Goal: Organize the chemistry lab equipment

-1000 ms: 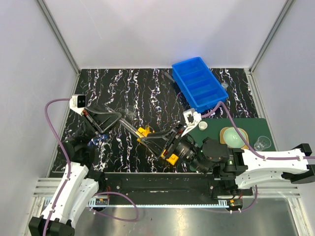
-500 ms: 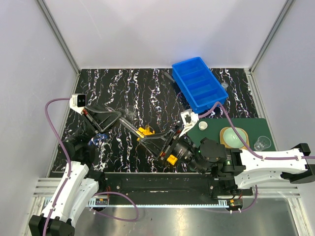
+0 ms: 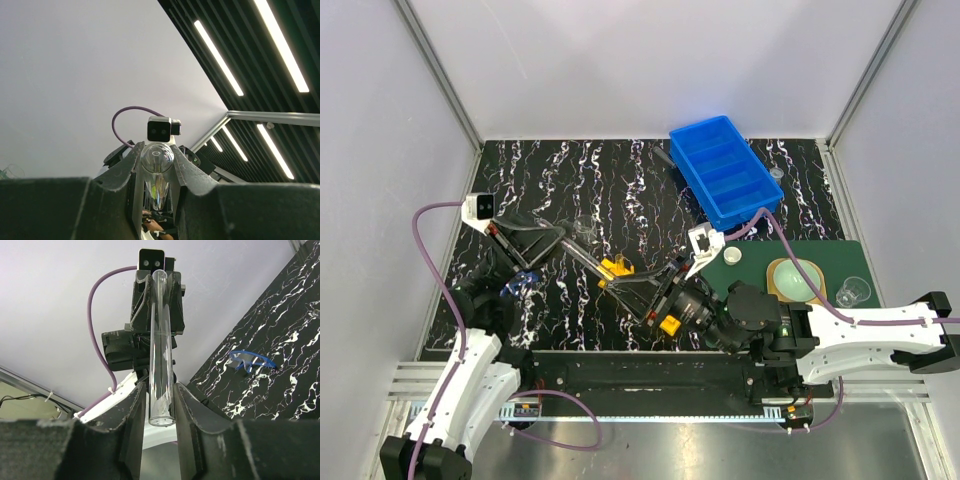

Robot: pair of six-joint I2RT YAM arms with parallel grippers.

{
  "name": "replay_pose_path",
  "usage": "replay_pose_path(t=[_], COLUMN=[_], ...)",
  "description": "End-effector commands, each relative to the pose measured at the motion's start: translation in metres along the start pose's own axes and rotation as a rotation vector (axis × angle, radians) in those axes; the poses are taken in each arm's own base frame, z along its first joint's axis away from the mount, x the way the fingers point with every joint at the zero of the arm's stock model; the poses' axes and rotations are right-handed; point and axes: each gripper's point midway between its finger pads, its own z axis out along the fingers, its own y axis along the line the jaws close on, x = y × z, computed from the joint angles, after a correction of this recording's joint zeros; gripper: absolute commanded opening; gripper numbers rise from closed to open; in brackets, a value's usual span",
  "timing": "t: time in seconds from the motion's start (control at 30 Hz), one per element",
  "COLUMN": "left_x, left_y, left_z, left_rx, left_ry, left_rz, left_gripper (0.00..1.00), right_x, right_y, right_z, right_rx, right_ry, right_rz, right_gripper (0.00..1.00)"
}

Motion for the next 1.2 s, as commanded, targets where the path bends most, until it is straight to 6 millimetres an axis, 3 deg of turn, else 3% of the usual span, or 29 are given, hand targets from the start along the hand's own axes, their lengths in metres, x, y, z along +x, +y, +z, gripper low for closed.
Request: replay_pose_path(t=[0.0, 0.2, 0.43, 1.17], left_x=[-0.003, -0.005, -0.006, -0.002], left_y=[-0.026, -0.031, -0.030, -0.018], left_z=[-0.001, -0.003, -0.006, -0.013], left_rx=[0.109, 0.124, 0.131, 0.111], left_ry=[-0.040, -0.067, -0.082, -0.078], left_rz=[0.080, 0.106, 0.108, 0.089], left_gripper=[0.00, 0.00, 0.00, 0.00], right_x=[-0.020, -0.022, -0.024, -0.030], right_y=[0.011, 0.008, 0.007, 0.015], right_z=[-0.005, -0.003, -0.002, -0.001], right_rx=[-0.035, -0.029, -0.022, -0.043], right_ry=[-0.063, -0.087, -0.100, -0.106], right_rz=[0.063, 0.061, 0.052, 0.033], right_gripper=[0.37, 0.38, 0.31, 0.36])
